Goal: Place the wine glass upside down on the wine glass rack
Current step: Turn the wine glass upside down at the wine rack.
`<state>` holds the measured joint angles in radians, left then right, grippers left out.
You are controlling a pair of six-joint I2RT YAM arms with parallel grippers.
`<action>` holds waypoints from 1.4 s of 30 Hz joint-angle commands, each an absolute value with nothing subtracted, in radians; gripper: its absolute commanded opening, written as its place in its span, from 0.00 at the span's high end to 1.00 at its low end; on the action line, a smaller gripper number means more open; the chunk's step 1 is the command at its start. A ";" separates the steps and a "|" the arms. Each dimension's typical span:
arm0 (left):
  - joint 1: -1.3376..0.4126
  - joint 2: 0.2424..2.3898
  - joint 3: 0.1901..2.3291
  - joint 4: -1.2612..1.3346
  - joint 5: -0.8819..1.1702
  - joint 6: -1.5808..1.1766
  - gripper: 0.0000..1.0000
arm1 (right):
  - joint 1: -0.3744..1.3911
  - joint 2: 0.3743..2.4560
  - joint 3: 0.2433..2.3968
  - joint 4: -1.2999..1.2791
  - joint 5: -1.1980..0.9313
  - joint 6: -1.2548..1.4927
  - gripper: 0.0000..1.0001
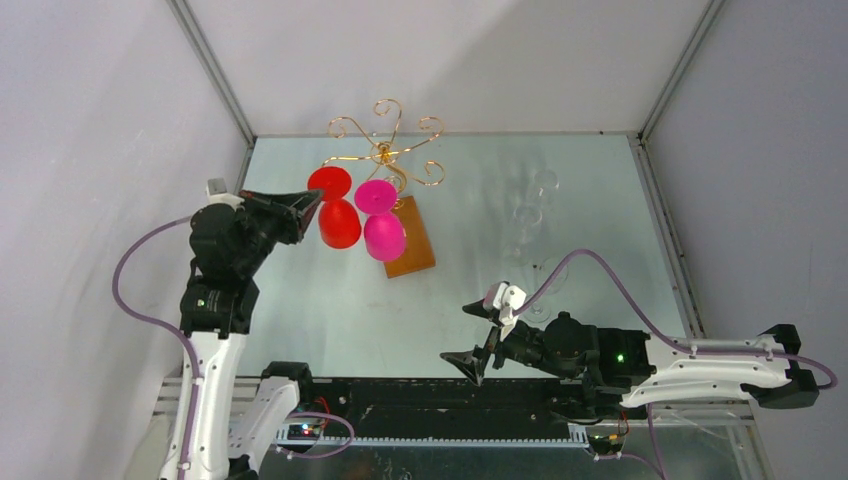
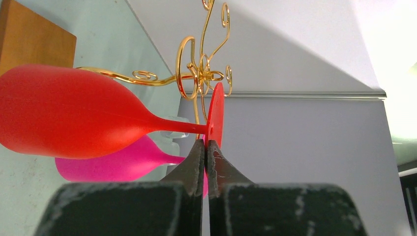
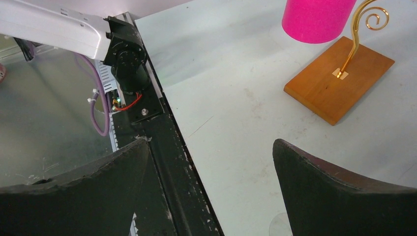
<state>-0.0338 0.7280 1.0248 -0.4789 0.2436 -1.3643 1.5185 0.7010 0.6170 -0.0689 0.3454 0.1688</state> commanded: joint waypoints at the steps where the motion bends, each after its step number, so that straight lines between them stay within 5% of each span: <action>1: -0.026 0.747 1.030 -0.382 0.283 -1.386 1.00 | 1.530 0.689 0.620 -0.070 0.374 0.181 0.00; 42: -0.026 0.927 1.096 -0.230 0.360 -1.371 1.00 | 1.539 0.710 0.620 -0.098 0.390 0.187 0.00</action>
